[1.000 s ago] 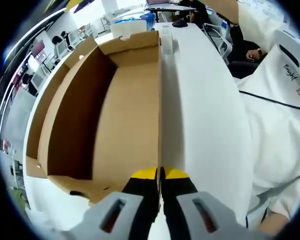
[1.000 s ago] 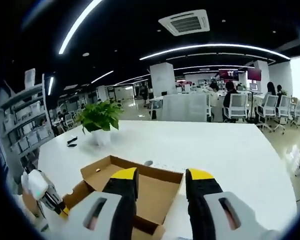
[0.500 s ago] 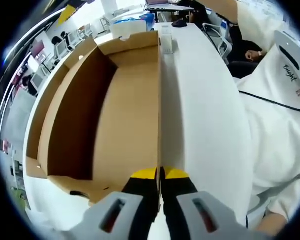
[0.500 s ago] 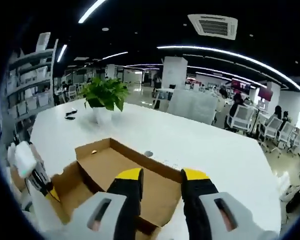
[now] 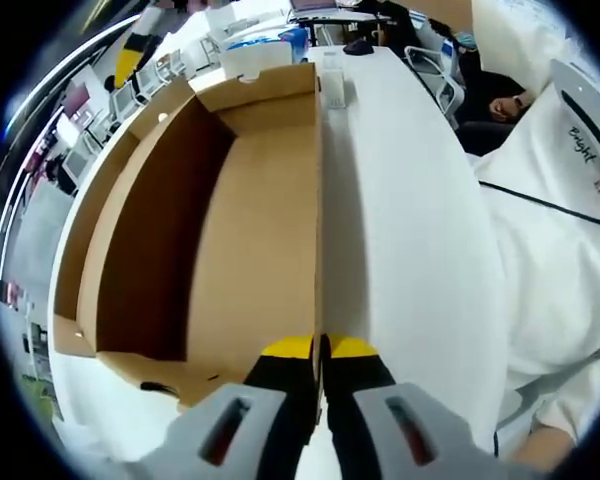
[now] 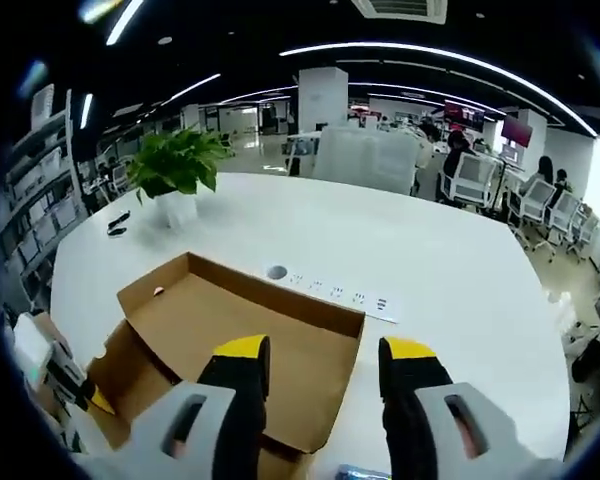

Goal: Operate the shoe box by opening the lid, removing the specified soft item, and placing it in the target area until the item is outside and the box remains undamaged.

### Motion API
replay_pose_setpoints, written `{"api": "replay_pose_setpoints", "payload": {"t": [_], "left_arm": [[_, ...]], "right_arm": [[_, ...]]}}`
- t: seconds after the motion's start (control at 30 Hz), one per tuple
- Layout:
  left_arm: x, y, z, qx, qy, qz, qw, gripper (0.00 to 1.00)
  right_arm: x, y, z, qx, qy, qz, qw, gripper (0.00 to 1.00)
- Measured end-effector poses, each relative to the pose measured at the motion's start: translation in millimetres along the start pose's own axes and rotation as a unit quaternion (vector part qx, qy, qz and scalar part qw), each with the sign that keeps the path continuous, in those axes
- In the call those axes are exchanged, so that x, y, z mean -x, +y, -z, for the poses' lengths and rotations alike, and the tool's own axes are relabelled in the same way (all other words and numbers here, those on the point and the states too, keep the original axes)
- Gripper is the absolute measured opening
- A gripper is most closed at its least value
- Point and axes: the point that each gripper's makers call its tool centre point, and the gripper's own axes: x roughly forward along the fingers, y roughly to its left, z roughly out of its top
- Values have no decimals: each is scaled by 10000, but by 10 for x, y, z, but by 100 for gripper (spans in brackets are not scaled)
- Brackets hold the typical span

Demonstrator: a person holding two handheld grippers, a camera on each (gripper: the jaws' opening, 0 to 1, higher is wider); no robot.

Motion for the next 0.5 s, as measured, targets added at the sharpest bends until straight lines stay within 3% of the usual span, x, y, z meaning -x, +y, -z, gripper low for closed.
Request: {"api": "replay_pose_setpoints", "payload": {"t": [0.1, 0.27, 0.4, 0.5], "left_arm": [[0, -2, 0, -1, 3, -4, 10000, 2], [2, -5, 0, 0, -9, 3, 10000, 2], [1, -8, -2, -8, -19, -7, 10000, 2], [0, -8, -3, -15, -19, -6, 10000, 2]], "right_arm": [[-81, -66, -8, 45, 189, 195, 9996, 45], [-89, -53, -38, -260, 123, 167, 9994, 49], [-92, -67, 43, 5, 293, 225, 9993, 48], [-110, -63, 43, -77, 249, 165, 9995, 48]]}}
